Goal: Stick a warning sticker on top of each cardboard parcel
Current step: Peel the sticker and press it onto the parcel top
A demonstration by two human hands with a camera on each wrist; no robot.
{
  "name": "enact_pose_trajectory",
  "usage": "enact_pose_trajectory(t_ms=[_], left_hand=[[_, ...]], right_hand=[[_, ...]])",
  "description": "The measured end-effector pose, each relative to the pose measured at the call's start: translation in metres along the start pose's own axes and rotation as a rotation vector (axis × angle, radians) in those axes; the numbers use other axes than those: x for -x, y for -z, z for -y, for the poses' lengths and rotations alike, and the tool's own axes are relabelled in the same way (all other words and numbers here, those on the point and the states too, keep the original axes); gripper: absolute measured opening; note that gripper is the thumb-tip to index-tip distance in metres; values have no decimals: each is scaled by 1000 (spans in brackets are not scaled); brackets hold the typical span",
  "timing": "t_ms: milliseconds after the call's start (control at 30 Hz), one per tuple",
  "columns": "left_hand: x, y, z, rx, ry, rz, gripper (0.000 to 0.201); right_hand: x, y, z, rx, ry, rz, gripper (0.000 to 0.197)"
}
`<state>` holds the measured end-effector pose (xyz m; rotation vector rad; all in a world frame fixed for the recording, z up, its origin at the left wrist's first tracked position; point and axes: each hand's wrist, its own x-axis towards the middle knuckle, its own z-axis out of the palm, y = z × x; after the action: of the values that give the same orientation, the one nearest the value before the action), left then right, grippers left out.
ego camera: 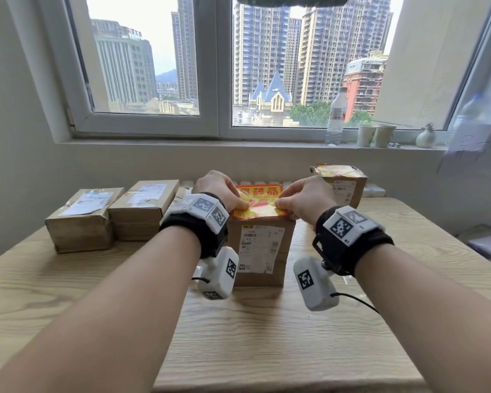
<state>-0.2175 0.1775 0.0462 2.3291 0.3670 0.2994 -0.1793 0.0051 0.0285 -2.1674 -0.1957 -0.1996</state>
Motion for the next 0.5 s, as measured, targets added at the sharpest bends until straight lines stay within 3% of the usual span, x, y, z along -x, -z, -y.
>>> enact_pose_trajectory(t_ms=[233, 333, 500], left_hand=[[-1, -7, -5, -55, -36, 95, 31], [-4, -4, -3, -101, -21, 63, 35], [-9, 3, 11, -57, -12, 65, 24]], right_hand=[[1, 3, 0, 229, 18, 58, 23], [0, 5, -3, 225, 18, 75, 28], [0, -3, -4, 286, 41, 153, 33]])
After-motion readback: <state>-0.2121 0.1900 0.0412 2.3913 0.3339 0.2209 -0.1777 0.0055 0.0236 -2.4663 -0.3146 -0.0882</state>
